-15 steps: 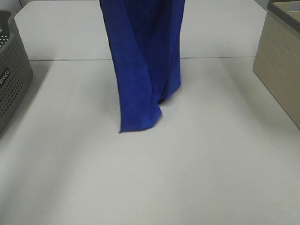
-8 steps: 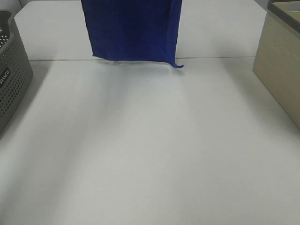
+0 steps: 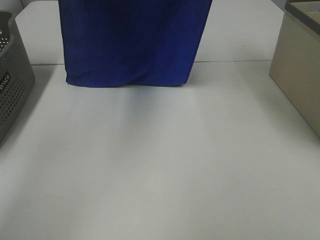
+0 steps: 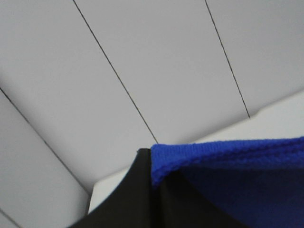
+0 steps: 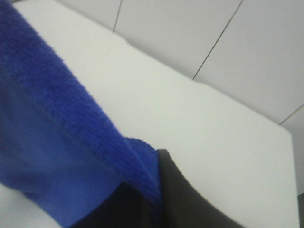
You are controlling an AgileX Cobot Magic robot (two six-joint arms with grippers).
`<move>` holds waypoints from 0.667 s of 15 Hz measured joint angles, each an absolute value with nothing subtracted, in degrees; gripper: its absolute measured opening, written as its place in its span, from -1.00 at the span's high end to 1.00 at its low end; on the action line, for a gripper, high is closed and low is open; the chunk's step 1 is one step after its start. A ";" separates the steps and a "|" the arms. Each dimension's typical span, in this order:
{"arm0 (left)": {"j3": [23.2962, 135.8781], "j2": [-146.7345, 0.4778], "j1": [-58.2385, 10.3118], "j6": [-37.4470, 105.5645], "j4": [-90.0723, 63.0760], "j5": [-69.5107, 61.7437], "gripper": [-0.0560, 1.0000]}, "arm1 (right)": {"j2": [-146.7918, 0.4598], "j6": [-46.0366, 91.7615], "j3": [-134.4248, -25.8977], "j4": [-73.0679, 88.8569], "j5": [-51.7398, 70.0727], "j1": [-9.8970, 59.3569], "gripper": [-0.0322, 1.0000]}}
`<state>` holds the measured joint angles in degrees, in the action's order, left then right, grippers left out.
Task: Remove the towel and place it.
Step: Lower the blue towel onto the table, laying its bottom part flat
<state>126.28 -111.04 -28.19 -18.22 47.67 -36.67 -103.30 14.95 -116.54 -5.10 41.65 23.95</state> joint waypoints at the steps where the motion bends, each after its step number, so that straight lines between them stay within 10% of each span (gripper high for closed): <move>1: 126.28 -110.75 -29.28 -14.61 43.03 -42.46 0.89 | -102.50 18.62 -116.54 -1.43 46.70 23.95 0.94; 5: 126.34 -106.46 -30.94 -6.02 26.24 -57.07 0.89 | -100.15 21.43 -116.54 3.78 63.14 23.95 0.94; 10: 126.62 -110.41 -25.27 -3.78 22.12 -46.12 0.89 | -102.96 20.34 -116.54 -4.76 46.12 23.95 0.94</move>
